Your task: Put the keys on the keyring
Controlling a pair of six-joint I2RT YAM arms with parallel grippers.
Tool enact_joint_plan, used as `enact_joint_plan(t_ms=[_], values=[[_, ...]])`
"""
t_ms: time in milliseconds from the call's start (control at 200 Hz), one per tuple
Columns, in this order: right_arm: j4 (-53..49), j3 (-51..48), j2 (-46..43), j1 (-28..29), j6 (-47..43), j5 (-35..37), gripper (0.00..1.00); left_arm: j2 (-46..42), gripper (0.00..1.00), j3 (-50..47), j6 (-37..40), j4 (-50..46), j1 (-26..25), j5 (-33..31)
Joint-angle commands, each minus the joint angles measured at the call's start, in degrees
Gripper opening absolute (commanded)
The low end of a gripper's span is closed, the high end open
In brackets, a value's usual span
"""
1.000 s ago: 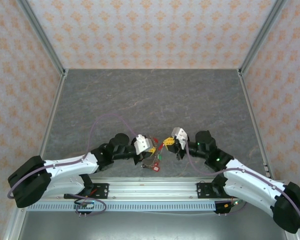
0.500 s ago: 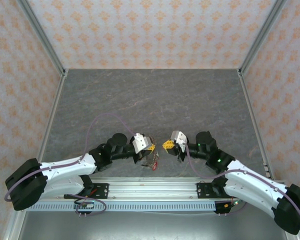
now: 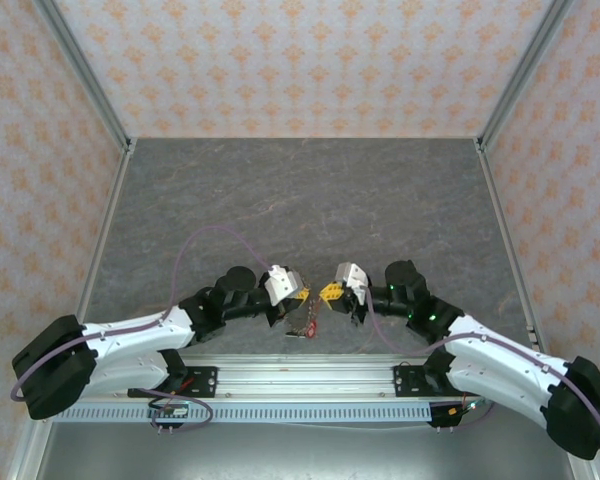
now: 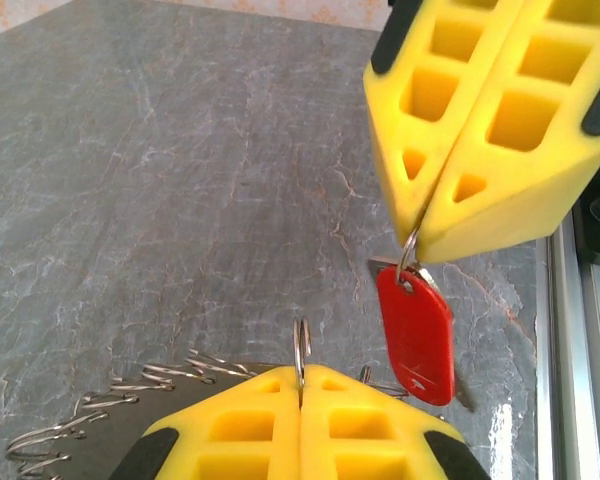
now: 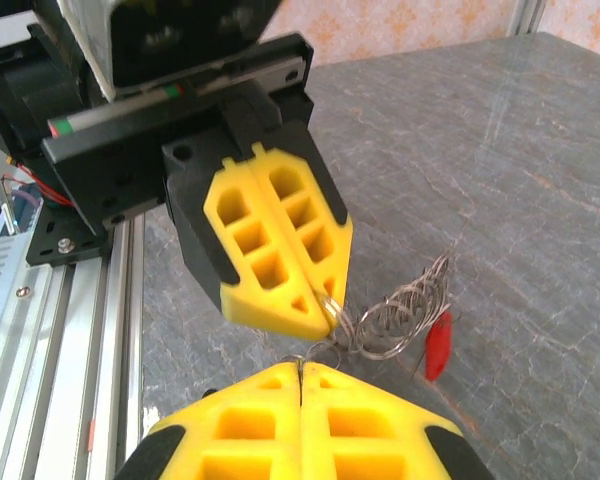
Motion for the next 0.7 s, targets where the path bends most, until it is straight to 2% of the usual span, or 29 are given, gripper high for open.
enact_joint_plan(t_ms=[0,485,691], values=[[4.63,2.22,1.05,0.46,0.53,-1.4,0.0,0.52,0.0,1.91,0.31,0.77,-0.3,-0.68],[4.78,2.95,4.3,1.52,-0.56,1.03,0.0,2.12,0.0,2.56,-0.92,1.91,-0.3,-0.51],[1.26,3.59,4.7,1.52,-2.27,1.83,0.0,1.07,0.0,2.48,-1.1,1.16,-0.3,-0.91]])
